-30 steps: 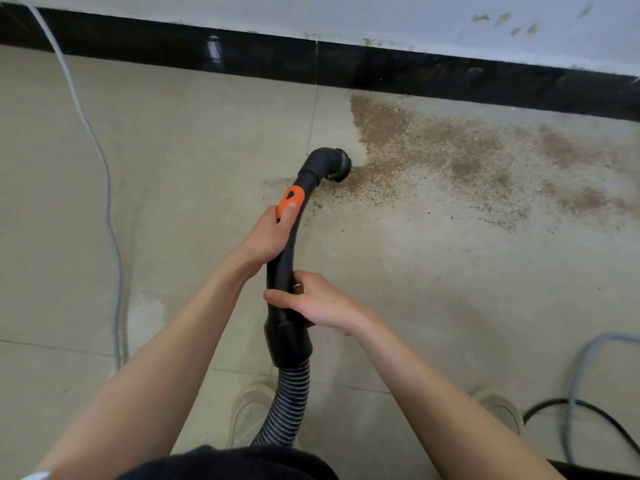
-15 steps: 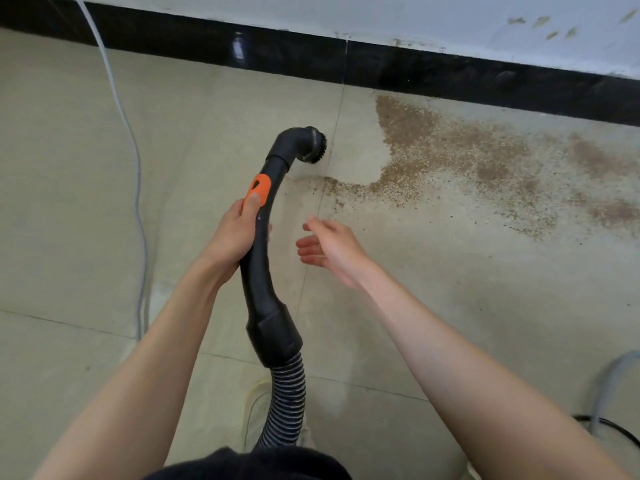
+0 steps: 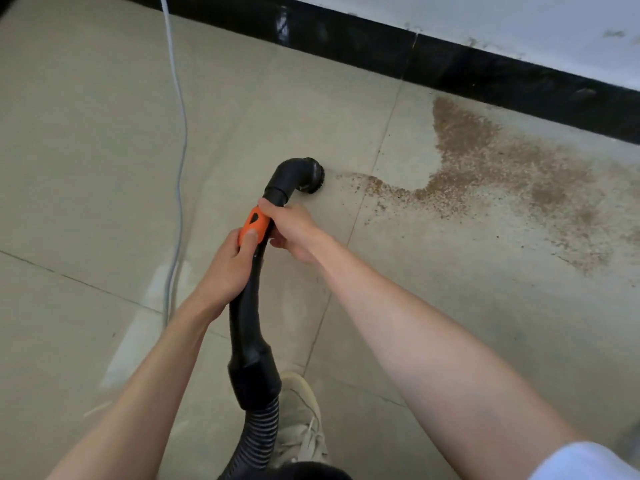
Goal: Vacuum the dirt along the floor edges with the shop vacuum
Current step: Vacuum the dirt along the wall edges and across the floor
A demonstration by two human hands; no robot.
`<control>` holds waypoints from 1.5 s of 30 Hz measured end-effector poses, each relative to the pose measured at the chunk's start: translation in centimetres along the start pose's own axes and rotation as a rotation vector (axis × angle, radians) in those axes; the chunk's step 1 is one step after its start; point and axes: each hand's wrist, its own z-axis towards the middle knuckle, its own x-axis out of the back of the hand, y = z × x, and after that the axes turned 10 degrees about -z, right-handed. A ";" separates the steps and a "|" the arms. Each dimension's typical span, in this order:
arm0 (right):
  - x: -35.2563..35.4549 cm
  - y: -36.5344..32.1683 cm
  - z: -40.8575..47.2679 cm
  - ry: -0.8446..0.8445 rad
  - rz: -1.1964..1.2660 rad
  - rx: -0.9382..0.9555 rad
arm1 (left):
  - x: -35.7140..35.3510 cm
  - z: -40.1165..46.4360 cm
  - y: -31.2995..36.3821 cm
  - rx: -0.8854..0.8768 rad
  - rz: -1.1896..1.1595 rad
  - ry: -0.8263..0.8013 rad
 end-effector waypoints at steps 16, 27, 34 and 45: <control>6.6 -1.0 1.4 0.172 0.210 -0.028 | -4.8 4.4 4.1 -0.062 0.075 -0.164; 9.3 -4.3 4.2 0.193 0.221 -0.053 | -7.1 8.2 5.9 -0.135 0.128 -0.134; 12.5 -5.2 5.4 0.237 0.282 -0.033 | -9.1 11.5 7.5 -0.163 0.169 -0.209; 6.8 -0.8 3.5 0.132 0.211 -0.016 | -4.2 6.3 2.7 -0.114 0.112 -0.126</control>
